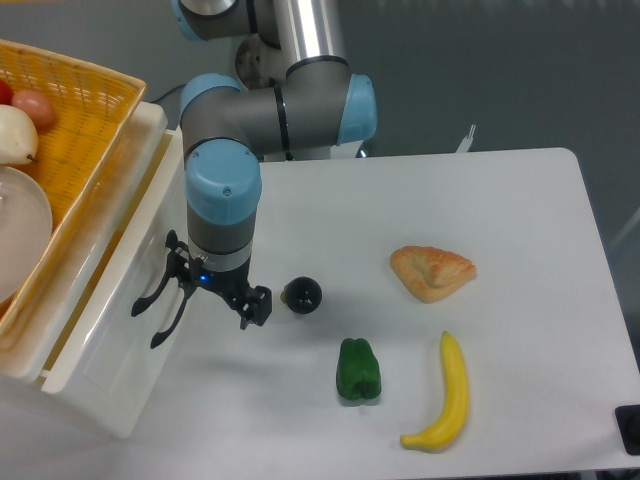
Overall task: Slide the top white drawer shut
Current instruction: 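Press the drawer fully shut against the cabinet with the gripper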
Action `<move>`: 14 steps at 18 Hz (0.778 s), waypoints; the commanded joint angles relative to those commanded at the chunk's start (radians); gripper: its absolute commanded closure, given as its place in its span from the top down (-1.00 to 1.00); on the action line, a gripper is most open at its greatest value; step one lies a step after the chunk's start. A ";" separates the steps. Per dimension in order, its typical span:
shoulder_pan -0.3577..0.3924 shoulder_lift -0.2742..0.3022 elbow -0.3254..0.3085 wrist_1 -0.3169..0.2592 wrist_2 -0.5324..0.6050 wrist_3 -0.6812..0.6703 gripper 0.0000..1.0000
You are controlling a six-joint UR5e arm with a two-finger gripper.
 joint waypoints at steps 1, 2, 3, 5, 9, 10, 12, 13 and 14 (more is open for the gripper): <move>0.000 0.002 0.000 0.000 0.000 0.000 1.00; 0.000 0.002 0.000 0.000 0.000 0.000 1.00; 0.000 0.000 0.000 0.000 0.000 0.000 1.00; 0.000 0.000 0.000 0.000 0.000 0.000 1.00; -0.009 0.003 0.000 0.000 0.000 0.000 1.00; -0.009 0.003 0.000 0.000 0.000 0.000 1.00; -0.011 0.003 0.000 0.000 -0.002 0.000 1.00; -0.011 0.005 0.000 -0.002 -0.002 0.000 1.00; -0.011 0.005 0.000 -0.003 -0.002 0.000 1.00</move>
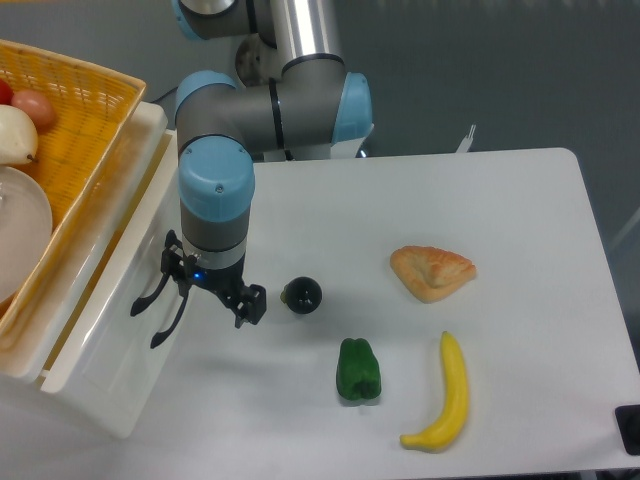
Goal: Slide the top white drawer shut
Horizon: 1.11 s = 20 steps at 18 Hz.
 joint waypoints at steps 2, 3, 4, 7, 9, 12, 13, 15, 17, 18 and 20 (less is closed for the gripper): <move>-0.002 0.005 0.000 -0.003 0.000 0.000 1.00; 0.000 0.011 0.000 -0.005 0.000 0.002 1.00; 0.000 0.012 0.000 -0.006 0.000 0.002 1.00; 0.000 0.012 0.000 -0.015 -0.002 0.005 1.00; 0.000 0.012 0.002 -0.014 -0.008 0.005 1.00; 0.018 0.014 0.008 -0.014 -0.008 0.009 1.00; 0.029 0.012 0.012 -0.014 -0.008 0.012 1.00; 0.069 0.012 0.015 -0.014 -0.009 0.023 1.00; 0.101 0.014 0.017 -0.012 -0.008 0.047 1.00; 0.113 0.014 0.017 -0.012 -0.008 0.063 1.00; 0.135 0.014 0.021 -0.009 -0.008 0.093 1.00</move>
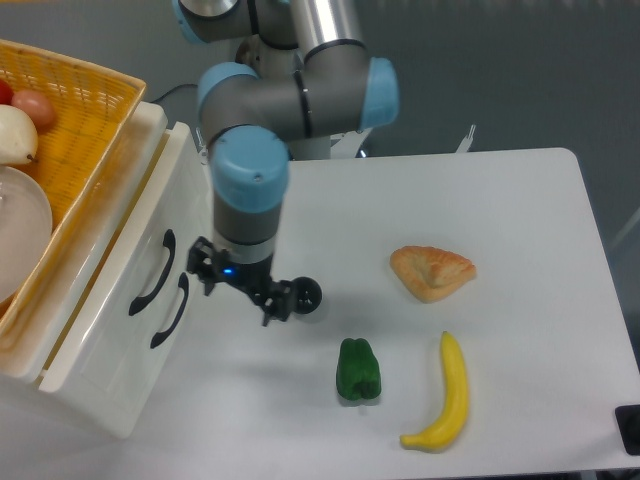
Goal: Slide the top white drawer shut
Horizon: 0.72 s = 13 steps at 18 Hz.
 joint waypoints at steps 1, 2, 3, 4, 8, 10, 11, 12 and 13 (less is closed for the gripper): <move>0.008 -0.003 0.006 0.000 0.002 0.009 1.00; 0.015 -0.008 0.011 0.000 0.002 0.018 1.00; 0.023 -0.012 0.011 0.002 0.006 0.029 1.00; 0.034 -0.015 0.011 0.002 0.009 0.055 1.00; 0.107 -0.006 -0.015 -0.006 0.089 0.337 1.00; 0.150 0.009 -0.021 -0.024 0.098 0.481 1.00; 0.178 0.011 -0.020 -0.050 0.098 0.532 1.00; 0.202 0.023 -0.020 -0.064 0.098 0.578 1.00; 0.221 0.037 -0.020 -0.067 0.098 0.624 1.00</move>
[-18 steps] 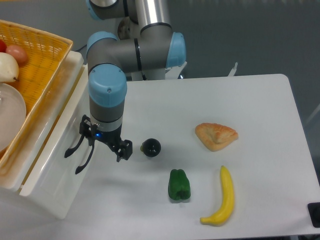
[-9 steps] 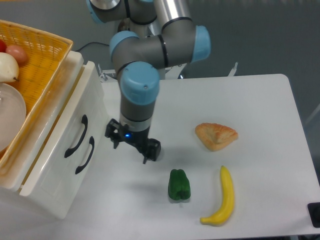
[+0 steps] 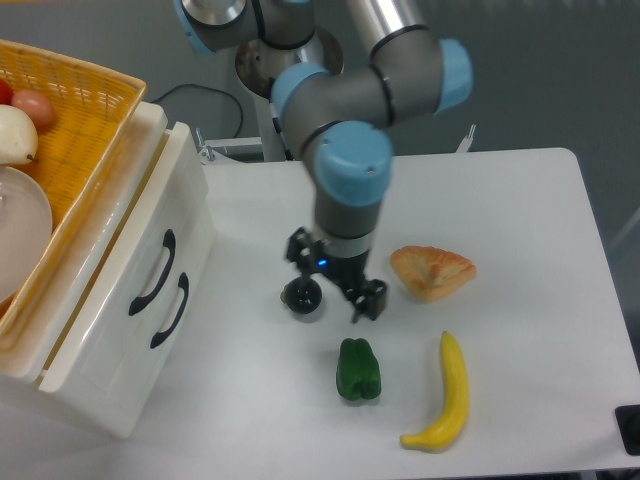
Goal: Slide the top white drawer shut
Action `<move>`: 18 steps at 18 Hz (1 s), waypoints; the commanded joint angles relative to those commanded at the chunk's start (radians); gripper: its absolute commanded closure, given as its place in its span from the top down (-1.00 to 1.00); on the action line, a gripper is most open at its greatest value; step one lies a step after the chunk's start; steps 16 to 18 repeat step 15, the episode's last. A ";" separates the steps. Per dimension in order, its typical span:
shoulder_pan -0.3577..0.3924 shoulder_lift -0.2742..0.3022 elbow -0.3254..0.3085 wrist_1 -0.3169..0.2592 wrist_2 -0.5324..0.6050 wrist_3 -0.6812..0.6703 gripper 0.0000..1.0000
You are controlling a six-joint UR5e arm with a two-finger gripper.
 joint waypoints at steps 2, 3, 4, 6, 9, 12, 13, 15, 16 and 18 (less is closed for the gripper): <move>0.041 0.012 -0.002 -0.011 0.002 0.087 1.00; 0.063 0.014 -0.005 -0.014 0.002 0.136 1.00; 0.090 0.019 -0.006 -0.017 0.003 0.192 1.00; 0.150 0.038 -0.021 -0.017 0.002 0.313 1.00; 0.233 0.055 -0.026 -0.017 0.006 0.550 1.00; 0.264 0.060 -0.018 -0.018 0.037 0.657 1.00; 0.267 0.060 -0.018 -0.017 0.037 0.660 1.00; 0.267 0.061 -0.025 -0.012 0.037 0.660 1.00; 0.267 0.061 -0.025 -0.012 0.037 0.660 1.00; 0.267 0.061 -0.025 -0.012 0.037 0.660 1.00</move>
